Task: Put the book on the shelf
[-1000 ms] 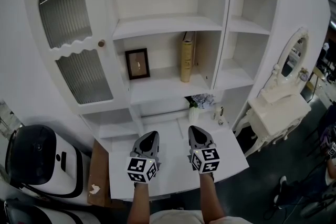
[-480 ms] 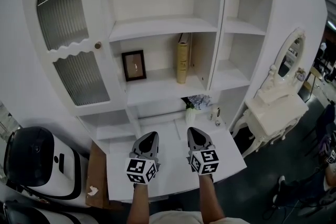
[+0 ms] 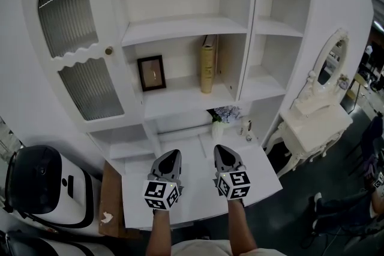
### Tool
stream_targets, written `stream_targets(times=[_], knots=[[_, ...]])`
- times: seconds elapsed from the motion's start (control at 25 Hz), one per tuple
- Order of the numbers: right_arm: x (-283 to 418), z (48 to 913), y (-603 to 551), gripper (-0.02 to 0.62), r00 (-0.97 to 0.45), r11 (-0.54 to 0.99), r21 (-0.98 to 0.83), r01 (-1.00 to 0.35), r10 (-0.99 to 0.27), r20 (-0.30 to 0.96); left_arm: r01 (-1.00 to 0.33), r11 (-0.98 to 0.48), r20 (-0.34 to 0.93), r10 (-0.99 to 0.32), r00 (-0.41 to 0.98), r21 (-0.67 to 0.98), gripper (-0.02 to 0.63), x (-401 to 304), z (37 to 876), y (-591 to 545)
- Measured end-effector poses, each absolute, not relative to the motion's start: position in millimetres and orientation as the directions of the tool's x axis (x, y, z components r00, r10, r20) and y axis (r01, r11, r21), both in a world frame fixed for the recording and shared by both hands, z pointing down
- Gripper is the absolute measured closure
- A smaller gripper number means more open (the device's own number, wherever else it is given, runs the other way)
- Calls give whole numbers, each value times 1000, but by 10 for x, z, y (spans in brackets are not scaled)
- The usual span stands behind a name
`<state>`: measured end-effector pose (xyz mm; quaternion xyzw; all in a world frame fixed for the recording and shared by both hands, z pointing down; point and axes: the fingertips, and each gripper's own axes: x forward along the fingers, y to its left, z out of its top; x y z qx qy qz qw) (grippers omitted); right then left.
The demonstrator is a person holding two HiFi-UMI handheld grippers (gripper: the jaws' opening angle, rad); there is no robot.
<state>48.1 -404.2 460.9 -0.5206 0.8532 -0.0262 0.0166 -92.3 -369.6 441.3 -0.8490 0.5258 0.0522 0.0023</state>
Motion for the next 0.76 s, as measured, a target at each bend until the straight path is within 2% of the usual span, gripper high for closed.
stream_targets(times=[0.76], knots=[[432, 4621, -4030, 569, -475, 475, -32, -879, -880, 4, -895, -432, -100, -901, 423, 110, 589, -1010, 4445, -3704]])
